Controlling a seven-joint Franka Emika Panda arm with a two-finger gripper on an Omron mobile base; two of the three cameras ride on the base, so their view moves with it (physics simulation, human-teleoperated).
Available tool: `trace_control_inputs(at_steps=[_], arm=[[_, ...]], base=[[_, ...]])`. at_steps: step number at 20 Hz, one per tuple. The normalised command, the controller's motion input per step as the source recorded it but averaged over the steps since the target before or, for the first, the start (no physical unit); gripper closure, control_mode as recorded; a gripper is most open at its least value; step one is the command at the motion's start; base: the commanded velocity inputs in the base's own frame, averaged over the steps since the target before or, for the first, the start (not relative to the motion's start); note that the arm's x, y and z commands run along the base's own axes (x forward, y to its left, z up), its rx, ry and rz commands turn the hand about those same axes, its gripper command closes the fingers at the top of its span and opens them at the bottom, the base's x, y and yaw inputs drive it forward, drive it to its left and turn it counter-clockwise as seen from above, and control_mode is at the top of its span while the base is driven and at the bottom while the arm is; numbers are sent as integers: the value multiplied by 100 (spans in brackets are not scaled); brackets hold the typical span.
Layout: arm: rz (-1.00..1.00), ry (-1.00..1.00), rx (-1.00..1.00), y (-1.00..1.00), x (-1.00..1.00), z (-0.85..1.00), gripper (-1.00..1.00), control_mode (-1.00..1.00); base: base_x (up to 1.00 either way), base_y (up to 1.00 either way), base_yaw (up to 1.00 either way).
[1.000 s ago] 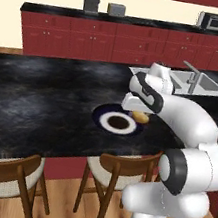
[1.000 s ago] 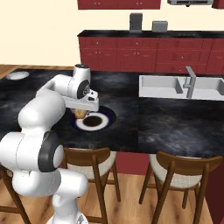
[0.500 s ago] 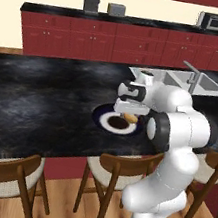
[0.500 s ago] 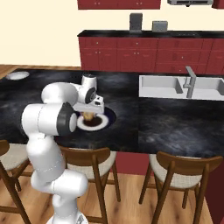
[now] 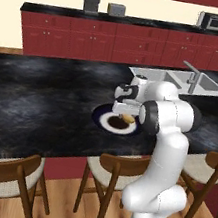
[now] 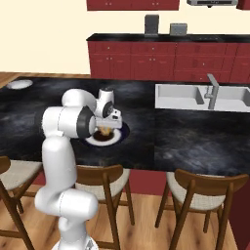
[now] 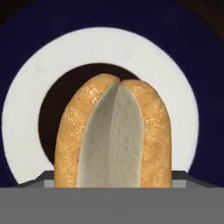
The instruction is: Move the hot dog bun to the plate on the dining table and place the condiment next to that plate. Then navigate to the fridge and take the sausage and place it on the plate as well.
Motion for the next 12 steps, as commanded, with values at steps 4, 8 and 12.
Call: trace_control_inputs(at_steps=[4, 8, 12], arm=[[-1, -2, -3, -52, 0, -37, 100, -100], [0, -5, -4, 0, 0, -17, -100, -100], [0, -10, 0, 0, 0, 15, -100, -100]], base=[[0, 0, 0], [0, 0, 0], [0, 0, 0]])
